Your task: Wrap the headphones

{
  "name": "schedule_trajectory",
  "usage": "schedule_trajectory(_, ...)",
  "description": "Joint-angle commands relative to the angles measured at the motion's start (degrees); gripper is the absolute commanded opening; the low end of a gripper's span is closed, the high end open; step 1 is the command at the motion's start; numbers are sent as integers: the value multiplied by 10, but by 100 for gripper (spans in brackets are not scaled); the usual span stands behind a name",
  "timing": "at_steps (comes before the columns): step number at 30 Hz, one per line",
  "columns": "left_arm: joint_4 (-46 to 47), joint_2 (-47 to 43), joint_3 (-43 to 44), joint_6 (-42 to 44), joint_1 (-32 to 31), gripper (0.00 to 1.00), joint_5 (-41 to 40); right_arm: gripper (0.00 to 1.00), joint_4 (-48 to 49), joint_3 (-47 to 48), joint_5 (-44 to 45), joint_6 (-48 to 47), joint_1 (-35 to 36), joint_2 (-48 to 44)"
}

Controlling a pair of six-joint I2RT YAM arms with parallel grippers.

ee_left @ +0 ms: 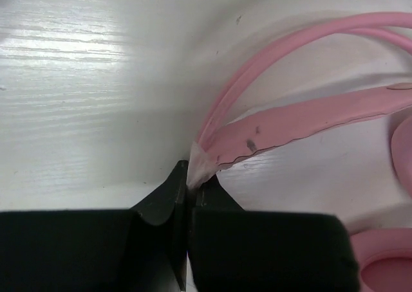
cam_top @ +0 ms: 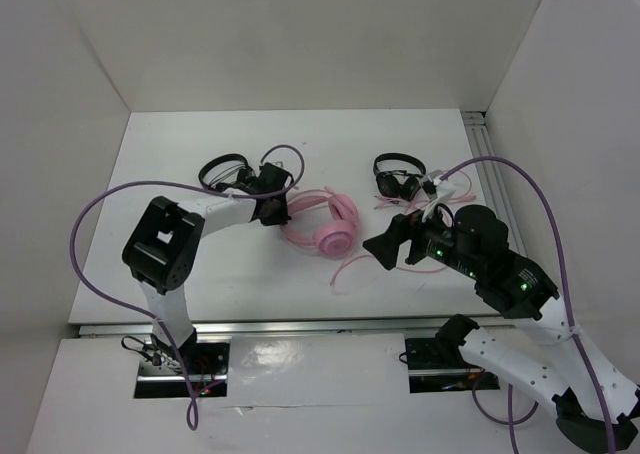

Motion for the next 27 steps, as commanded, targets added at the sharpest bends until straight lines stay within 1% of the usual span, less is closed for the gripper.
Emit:
schedule_trajectory(1, -54, -48, -44, -19, -17, 0, -8, 100, 28, 10, 6, -5, -1, -4)
schedule_trajectory(2, -59, -78, -54, -27, -17, 0, -17, 100, 28, 10, 6, -5, -1, -4)
schedule_trajectory(3, -84, -110, -72, -33, -25, 0, -42, 100, 35, 10, -2, -10, -1, -4)
schedule_trajectory(4, -102, -144, -78, -40, -25, 0, -57, 100, 52, 0, -7, -10, -1, -4)
schedule_trajectory(5, -125, -180, -78, -61, -38, 0, -75, 100, 63, -7, -12, -18, -1, -4)
schedule_trajectory(6, -151, -247, -78, -72, -38, 0, -93, 100, 78, -16, -21, -18, -1, -11)
schedule_trajectory(7, -206, -280, -68, -81, -43, 0, -131, 100, 113, -36, -50, -28, -1, -12)
schedule_trajectory(8, -233, -310, -60, -81, -49, 0, -154, 100, 135, -48, -69, -39, -1, -19)
schedule_trajectory(9, -265, -337, -46, -102, -49, 0, -176, 100, 156, -58, -91, -46, -1, -19)
schedule_trajectory(10, -303, -377, -6, -115, -49, 0, -201, 100, 178, -69, -112, -51, -1, -26)
schedule_trajectory(11, -380, -393, 19, -139, -49, 0, -254, 100, 227, -91, -157, -52, -1, -33)
schedule_trajectory(12, -414, -404, 43, -145, -49, 0, -276, 100, 255, -102, -175, -52, -1, -33)
schedule_trajectory(13, -444, -413, 95, -150, -49, 0, -294, 100, 283, -114, -188, -52, -1, -33)
schedule_trajectory(14, -470, -420, 120, -150, -49, 0, -324, 100, 340, -137, -207, -45, -1, -33)
schedule_trajectory(15, -514, -427, 143, -150, -49, 0, -336, 100, 366, -146, -207, -45, -1, -26)
schedule_trajectory(16, -534, -427, 191, -150, -49, 0, -345, 100, 389, -154, -207, -45, -1, -6)
schedule_trajectory(17, -550, -427, 214, -145, -49, 0, -358, 100, 424, -159, -213, -45, -1, 9)
schedule_trajectory(18, -564, -419, 235, -139, -49, 0, -364, 100, 435, -159, -219, -53, -1, 24)
schedule_trajectory(19, -594, -419, 274, -139, -49, 0, -370, 100, 447, -159, -219, -53, -1, 59)
schedule_trajectory(21, -613, -403, 307, -132, -49, 0, -375, 100, 463, -149, -235, -66, -1, 96)
schedule_trajectory(22, -633, -403, 338, -132, -49, 0, -375, 100, 474, -141, -240, -73, -1, 129)
schedule_trajectory(25, -653, -386, 385, -121, -49, 0, -365, 100, 538, -153, -240, -68, -1, 166)
schedule_trajectory(26, -653, -380, 410, -115, -44, 0, -349, 100, 558, -161, -240, -61, -1, 186)
schedule_trajectory(27, -653, -380, 421, -106, -44, 0, -344, 100, 594, -172, -240, -56, -1, 197)
